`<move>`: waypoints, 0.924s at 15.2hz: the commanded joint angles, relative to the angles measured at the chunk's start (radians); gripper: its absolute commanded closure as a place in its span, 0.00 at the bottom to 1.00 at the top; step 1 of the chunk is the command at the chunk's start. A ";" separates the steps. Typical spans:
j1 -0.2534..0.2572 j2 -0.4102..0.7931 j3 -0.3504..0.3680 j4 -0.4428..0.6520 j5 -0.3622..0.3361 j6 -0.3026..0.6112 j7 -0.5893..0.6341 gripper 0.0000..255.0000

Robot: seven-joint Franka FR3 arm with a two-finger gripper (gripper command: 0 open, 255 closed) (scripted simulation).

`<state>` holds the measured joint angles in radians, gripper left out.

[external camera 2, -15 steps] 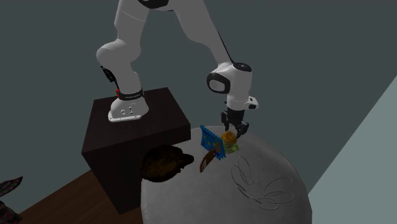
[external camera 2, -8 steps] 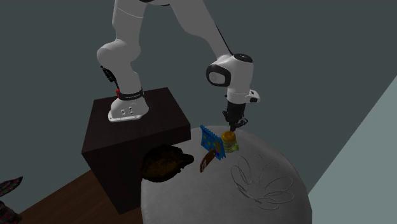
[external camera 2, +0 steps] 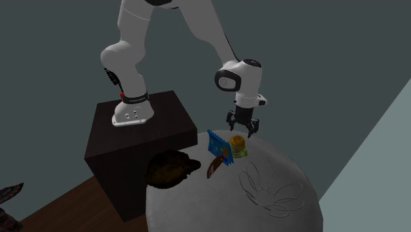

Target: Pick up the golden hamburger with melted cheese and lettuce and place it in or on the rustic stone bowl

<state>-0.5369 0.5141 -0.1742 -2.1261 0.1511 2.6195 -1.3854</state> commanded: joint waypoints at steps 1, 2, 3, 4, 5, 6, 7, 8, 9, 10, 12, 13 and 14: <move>-0.004 0.024 0.007 0.003 0.000 0.021 -0.015 0.00; -0.006 0.037 0.010 0.006 0.003 0.030 -0.017 0.00; -0.009 0.049 0.013 0.009 0.006 0.039 -0.019 0.00; -0.011 0.062 0.016 0.013 0.009 0.048 -0.022 0.00; -0.015 0.081 0.021 0.018 0.013 0.063 -0.025 0.00; -0.015 0.081 0.021 0.018 0.013 0.063 -0.025 0.00; -0.015 0.081 0.021 0.018 0.013 0.063 -0.025 0.00; -0.015 0.081 0.021 0.018 0.013 0.063 -0.025 0.00; -0.015 0.081 0.021 0.018 0.013 0.063 -0.025 0.00; -0.015 0.081 0.021 0.018 0.013 0.063 -0.025 0.00; -0.015 0.081 0.021 0.018 0.013 0.063 -0.025 0.00; -0.015 0.081 0.021 0.018 0.013 0.063 -0.025 0.00; -0.015 0.081 0.021 0.018 0.013 0.063 -0.025 1.00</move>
<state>-0.5518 0.5950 -0.1532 -2.1079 0.1645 2.6818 -1.4102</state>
